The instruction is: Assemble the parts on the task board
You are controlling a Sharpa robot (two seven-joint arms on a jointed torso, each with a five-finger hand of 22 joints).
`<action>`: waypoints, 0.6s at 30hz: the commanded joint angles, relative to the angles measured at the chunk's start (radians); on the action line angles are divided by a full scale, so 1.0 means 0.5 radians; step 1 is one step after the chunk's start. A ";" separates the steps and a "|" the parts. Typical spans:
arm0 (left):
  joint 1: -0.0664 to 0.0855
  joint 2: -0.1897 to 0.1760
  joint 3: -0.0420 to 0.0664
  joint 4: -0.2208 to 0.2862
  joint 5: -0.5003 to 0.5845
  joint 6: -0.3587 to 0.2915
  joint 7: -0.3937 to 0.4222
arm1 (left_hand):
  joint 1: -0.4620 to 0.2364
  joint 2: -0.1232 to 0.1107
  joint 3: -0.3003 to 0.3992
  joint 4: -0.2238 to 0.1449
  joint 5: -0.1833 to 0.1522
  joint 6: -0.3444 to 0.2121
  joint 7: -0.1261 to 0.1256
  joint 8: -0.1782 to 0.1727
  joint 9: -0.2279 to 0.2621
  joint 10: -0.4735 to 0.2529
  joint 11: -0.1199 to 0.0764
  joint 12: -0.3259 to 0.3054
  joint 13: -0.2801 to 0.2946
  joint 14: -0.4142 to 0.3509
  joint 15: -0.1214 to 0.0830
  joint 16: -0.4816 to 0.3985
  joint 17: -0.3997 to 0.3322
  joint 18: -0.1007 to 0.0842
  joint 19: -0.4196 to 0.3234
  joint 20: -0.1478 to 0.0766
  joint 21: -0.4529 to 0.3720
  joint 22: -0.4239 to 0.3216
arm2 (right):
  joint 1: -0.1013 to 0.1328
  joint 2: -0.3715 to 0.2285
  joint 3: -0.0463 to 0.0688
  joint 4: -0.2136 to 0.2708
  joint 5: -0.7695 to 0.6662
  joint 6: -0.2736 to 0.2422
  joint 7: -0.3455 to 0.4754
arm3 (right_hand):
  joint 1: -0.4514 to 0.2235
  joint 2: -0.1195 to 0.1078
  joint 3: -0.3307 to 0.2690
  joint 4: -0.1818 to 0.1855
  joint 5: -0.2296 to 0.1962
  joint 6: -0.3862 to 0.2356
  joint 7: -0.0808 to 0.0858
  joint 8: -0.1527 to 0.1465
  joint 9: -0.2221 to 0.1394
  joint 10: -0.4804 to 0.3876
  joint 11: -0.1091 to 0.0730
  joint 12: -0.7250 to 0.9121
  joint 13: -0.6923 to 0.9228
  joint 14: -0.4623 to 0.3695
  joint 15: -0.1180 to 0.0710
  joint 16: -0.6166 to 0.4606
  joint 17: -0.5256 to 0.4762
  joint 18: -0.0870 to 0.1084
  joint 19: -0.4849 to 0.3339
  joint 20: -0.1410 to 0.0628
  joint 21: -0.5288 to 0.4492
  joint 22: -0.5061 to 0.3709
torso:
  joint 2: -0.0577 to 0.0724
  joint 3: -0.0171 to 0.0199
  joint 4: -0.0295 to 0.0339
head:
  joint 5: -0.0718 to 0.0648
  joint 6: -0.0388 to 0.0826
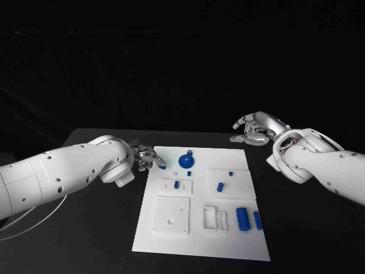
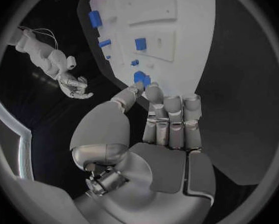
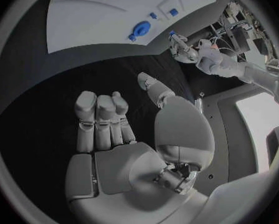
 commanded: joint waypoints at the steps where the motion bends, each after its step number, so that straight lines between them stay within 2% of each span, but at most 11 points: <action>1: -0.001 -0.038 -0.034 0.101 -0.054 -0.217 0.036 | -0.015 -0.003 0.072 -0.077 0.034 0.105 -0.040 0.121 0.099 0.092 -0.084 0.019 0.007 0.085 -0.072 0.016 0.001 0.014 0.022 -0.258 0.018 0.003 | -0.001 -0.003 0.001 0.003 0.006 0.021 0.022 | 0.013 0.001 -0.001 0.015 0.016 0.036 0.020 0.003 -0.002 -0.057 0.032 0.012 -0.004 0.017 0.000 -0.009 0.003 0.236 0.002 -0.010 -0.013 0.003 | -0.007 0.0005 0.013 | -0.006 -0.012; 4: -0.002 -0.060 -0.061 0.161 -0.086 -0.261 0.041 | -0.018 -0.015 0.075 -0.082 0.075 0.138 -0.052 0.138 0.108 0.103 -0.093 0.040 0.021 0.100 -0.084 0.032 0.007 0.019 0.039 -0.263 0.031 0.007 | -0.001 -0.003 0.001 0.002 0.006 0.022 0.022 | 0.013 0.001 -0.002 0.016 0.021 0.036 0.020 0.003 -0.002 -0.058 0.032 0.012 -0.004 0.017 0.000 -0.010 0.004 0.236 0.002 -0.010 -0.014 0.003 | -0.007 -0.0004 0.013 | -0.001 -0.017; 8: -0.003 -0.077 -0.127 0.225 -0.149 -0.318 0.038 | -0.023 -0.034 0.079 -0.090 0.145 0.166 -0.064 0.152 0.119 0.113 -0.106 0.079 0.046 0.119 -0.100 0.060 0.019 0.026 0.060 -0.271 0.051 0.015 | -0.002 -0.003 0.001 0.003 0.007 0.023 0.022 | 0.013 0.002 -0.003 0.016 0.027 0.036 0.020 0.003 -0.003 -0.058 0.032 0.013 -0.005 0.017 0.000 -0.010 0.004 0.236 0.002 -0.010 -0.014 0.004 | -0.006 0.0025 0.011 | 0.008 -0.019; 11: -0.003 -0.072 -0.160 0.242 -0.187 -0.354 0.030 | -0.025 -0.046 0.080 -0.093 0.185 0.186 -0.074 0.163 0.128 0.120 -0.115 0.112 0.066 0.134 -0.111 0.085 0.030 0.030 0.074 -0.276 0.066 0.020 | -0.002 -0.002 0.001 0.002 0.007 0.023 0.023 | 0.012 0.002 -0.004 0.017 0.032 0.036 0.020 0.002 -0.003 -0.059 0.032 0.013 -0.006 0.017 0.000 -0.011 0.004 0.236 0.002 -0.010 -0.015 0.004 | -0.005 0.0034 0.008 | 0.012 -0.024; 14: -0.017 -0.061 -0.170 0.251 -0.196 -0.367 0.014 | -0.026 -0.052 0.083 -0.095 0.220 0.197 -0.080 0.170 0.135 0.118 -0.122 0.137 0.080 0.140 -0.119 0.103 0.037 0.035 0.083 -0.281 0.077 0.025 | -0.002 -0.003 0.001 0.002 0.007 0.024 0.023 | 0.012 0.002 -0.004 0.017 0.037 0.036 0.020 0.002 -0.003 -0.059 0.033 0.014 -0.007 0.016 0.000 -0.011 0.004 0.236 0.002 -0.010 -0.015 0.004 | -0.004 0.0024 0.006 | 0.014 -0.029; 18: -0.054 -0.055 -0.173 0.270 -0.217 -0.384 0.009 | -0.027 -0.055 0.085 -0.097 0.241 0.204 -0.084 0.174 0.140 0.117 -0.126 0.155 0.089 0.144 -0.124 0.116 0.042 0.038 0.089 -0.283 0.085 0.027 | -0.003 -0.005 0.001 0.003 0.008 0.025 0.023 | 0.012 0.002 -0.005 0.018 0.042 0.036 0.020 0.002 -0.003 -0.060 0.033 0.014 -0.007 0.016 0.000 -0.011 0.004 0.236 0.002 -0.010 -0.015 0.004 | -0.003 0.0024 0.005 | 0.013 -0.034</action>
